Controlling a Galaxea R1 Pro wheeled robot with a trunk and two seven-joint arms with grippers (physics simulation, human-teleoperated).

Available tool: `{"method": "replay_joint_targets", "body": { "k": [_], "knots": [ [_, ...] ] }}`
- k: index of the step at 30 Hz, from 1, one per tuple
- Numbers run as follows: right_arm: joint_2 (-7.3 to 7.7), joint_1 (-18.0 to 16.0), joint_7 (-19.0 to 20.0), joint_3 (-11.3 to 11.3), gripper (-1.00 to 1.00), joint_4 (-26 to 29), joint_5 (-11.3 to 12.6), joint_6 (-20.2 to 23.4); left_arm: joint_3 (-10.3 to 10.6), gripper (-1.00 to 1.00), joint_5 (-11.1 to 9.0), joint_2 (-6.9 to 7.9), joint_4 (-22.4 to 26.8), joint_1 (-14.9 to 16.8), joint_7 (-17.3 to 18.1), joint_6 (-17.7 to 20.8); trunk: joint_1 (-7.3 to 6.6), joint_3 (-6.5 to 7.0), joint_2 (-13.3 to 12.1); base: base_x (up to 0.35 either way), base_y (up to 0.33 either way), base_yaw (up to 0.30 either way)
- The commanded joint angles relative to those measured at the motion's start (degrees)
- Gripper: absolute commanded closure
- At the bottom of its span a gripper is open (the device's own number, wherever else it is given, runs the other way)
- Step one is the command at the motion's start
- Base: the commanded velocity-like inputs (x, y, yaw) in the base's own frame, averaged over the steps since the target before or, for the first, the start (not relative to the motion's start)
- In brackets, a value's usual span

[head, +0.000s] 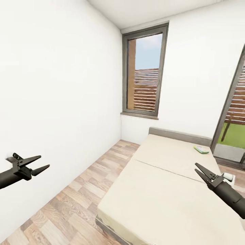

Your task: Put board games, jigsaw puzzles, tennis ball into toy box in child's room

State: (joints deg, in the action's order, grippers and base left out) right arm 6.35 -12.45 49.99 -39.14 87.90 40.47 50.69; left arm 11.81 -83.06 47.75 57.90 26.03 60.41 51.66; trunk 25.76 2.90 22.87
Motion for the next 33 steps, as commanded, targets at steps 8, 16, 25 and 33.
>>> {"method": "replay_joint_targets", "body": {
  "k": [8, 16, 25, 33],
  "knots": [
    [-0.01, 0.0, 0.1, -0.1, -1.0, 0.0, 0.0, 0.2, 0.3, -1.0, -0.3, 0.06, -0.1, 0.1, 0.1, 0.3, 0.02, 0.18, 0.0, 0.0, -0.009, -0.28],
    [-0.02, 0.0, 0.1, -0.1, -1.0, 0.0, -0.1, 0.2, 0.3, -1.0, -0.3, 0.06, -0.1, 0.1, 0.1, 0.3, 0.02, 0.38, 0.0, 0.0, -0.143, -0.241],
    [-0.02, 0.0, 0.2, -0.1, -1.0, -0.1, 0.1, 0.2, 0.2, -1.0, -0.3, 0.06, -0.1, 0.1, 0.0, 0.3, 0.02, 0.42, 0.0, 0.0, -0.216, -0.037],
    [0.0, 0.0, 0.0, -0.2, -1.0, -0.7, 0.1, 0.2, 0.2, -1.0, -0.3, 0.06, -0.1, 0.1, 0.0, 0.3, 0.02, 0.22, 0.0, 0.0, -0.175, -0.093]
  ]
}}
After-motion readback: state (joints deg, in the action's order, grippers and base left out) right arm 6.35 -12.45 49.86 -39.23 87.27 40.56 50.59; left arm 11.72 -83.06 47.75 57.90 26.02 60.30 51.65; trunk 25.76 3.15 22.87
